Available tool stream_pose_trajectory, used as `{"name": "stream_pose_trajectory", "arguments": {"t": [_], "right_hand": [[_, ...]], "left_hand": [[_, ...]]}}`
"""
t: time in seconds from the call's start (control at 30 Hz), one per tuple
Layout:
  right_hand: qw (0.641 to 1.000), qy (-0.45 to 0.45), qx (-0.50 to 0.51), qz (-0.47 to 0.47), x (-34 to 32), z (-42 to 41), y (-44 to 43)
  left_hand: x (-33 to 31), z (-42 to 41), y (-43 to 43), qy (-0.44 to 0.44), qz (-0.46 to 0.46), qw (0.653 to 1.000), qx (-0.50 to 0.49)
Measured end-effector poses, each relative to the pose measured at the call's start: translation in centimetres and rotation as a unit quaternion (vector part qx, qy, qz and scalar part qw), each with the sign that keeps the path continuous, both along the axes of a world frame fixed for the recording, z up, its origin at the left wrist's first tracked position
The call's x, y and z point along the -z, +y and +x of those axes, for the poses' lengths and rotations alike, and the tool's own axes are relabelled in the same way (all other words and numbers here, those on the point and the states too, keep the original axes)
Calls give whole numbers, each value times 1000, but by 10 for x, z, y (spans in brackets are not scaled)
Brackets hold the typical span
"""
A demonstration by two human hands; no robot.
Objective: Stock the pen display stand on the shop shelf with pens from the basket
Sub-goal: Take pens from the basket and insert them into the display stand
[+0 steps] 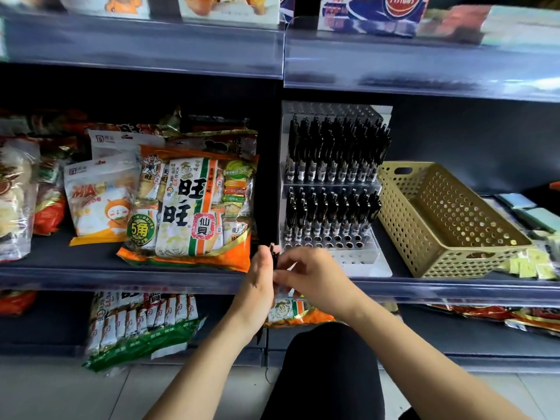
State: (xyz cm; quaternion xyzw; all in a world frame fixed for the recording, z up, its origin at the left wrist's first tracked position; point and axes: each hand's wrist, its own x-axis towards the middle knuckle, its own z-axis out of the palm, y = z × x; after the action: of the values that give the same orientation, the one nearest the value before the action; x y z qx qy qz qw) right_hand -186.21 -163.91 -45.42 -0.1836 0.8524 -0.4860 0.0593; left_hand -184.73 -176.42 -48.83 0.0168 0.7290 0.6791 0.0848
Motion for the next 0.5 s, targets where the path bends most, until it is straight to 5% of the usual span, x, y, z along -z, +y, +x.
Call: {"name": "stream_pose_trajectory", "arguments": {"t": [0.23,0.5], "right_hand": [[989,-45,90,-111,-15,-2,20],[941,157,283,-102,-51,-33,56]], "left_hand": [[-5,-1,4,-7,-50,999,2],[17,-19,-3,48,-142,983,-110]]}}
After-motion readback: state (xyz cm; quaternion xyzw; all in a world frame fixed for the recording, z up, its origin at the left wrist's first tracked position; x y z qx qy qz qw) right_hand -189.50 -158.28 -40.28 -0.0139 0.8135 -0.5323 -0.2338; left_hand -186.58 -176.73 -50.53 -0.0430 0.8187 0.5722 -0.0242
